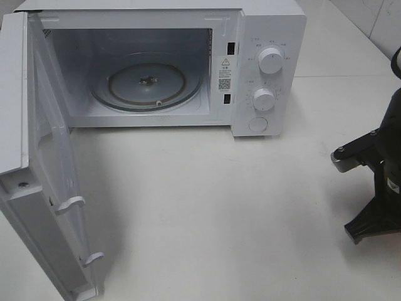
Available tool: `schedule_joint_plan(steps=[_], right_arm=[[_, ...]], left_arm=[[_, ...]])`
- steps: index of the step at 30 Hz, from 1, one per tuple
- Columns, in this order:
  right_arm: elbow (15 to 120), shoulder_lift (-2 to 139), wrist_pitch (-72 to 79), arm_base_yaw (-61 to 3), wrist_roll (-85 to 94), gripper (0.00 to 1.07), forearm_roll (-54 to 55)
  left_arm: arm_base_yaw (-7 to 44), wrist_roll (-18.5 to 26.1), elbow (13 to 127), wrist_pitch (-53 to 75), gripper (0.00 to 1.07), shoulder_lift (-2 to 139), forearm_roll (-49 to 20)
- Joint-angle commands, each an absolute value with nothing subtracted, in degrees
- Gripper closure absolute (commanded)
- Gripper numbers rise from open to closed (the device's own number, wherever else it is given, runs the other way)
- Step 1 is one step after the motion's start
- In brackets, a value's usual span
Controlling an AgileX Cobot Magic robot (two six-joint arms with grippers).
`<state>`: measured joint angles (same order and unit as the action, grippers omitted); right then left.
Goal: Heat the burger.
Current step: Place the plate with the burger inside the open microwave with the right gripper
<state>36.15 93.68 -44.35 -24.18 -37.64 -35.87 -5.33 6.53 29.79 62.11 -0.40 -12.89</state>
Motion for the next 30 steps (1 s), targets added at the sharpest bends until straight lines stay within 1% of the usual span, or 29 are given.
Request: schedule_joint_plan(steps=[1,8,9,10,11,12,14,16,19,20,24,25,27,28,29,30], right_arm=[[35.8,91.7,-47.7,-26.0,-38.3,1.07,-38.4],[34.0,88.4,-48.6,-31.2,-38.3,1.07,-38.0],[34.0,88.4,-48.6,-31.2,-38.3,1.07,-38.0],[34.0,87.4,-49.4,-32.7,-38.3,1.07,-38.0],[34.0,87.4,-49.4,-32.7,-38.3,1.07,-38.0],[33.9,86.5,-50.2,-34.1,-38.3,1.07,-38.0],[33.8,86.1,-50.6,-34.7,-38.3,1.07,-38.0],[33.3,84.8,-51.9,-37.4,-37.6,1.07,-38.2],[32.9,84.4,-51.9,-38.0,-37.6,1.07,-38.2],[32.7,83.7,-52.2,-39.6,-37.6,1.07,-38.0],[32.7,82.8,-52.9,-42.0,-37.6,1.07,-38.0],[32.7,82.7,-53.6,-43.6,-37.6,1.07,-38.0],[32.7,82.7,-53.9,-44.2,-37.6,1.07,-38.0],[32.5,82.7,-53.9,-45.7,-37.6,1.07,-38.0],[32.5,82.7,-53.9,-45.7,-37.6,1.07,-38.0],[32.3,82.7,-53.9,-47.3,-37.6,1.07,-37.9]], left_arm=[[-5.2,6.4,29.7,61.4,0.09,-1.3,-13.2],[-5.2,6.4,29.7,61.4,0.09,-1.3,-13.2],[-5.2,6.4,29.7,61.4,0.09,-1.3,-13.2],[-5.2,6.4,29.7,61.4,0.09,-1.3,-13.2],[-5.2,6.4,29.7,61.4,0.09,-1.3,-13.2],[-5.2,6.4,29.7,61.4,0.09,-1.3,-13.2],[-5.2,6.4,29.7,61.4,0.09,-1.3,-13.2],[-5.2,6.4,29.7,61.4,0.09,-1.3,-13.2],[-5.2,6.4,29.7,61.4,0.09,-1.3,-13.2],[-5.2,6.3,29.7,61.4,0.09,-1.3,-13.2],[-5.2,6.3,29.7,61.4,0.09,-1.3,-13.2],[-5.2,6.3,29.7,61.4,0.09,-1.3,-13.2],[-5.2,6.3,29.7,61.4,0.09,-1.3,-13.2],[-5.2,6.3,29.7,61.4,0.09,-1.3,-13.2],[-5.2,6.3,29.7,61.4,0.09,-1.3,-13.2],[-5.2,6.3,29.7,61.4,0.09,-1.3,-13.2]])
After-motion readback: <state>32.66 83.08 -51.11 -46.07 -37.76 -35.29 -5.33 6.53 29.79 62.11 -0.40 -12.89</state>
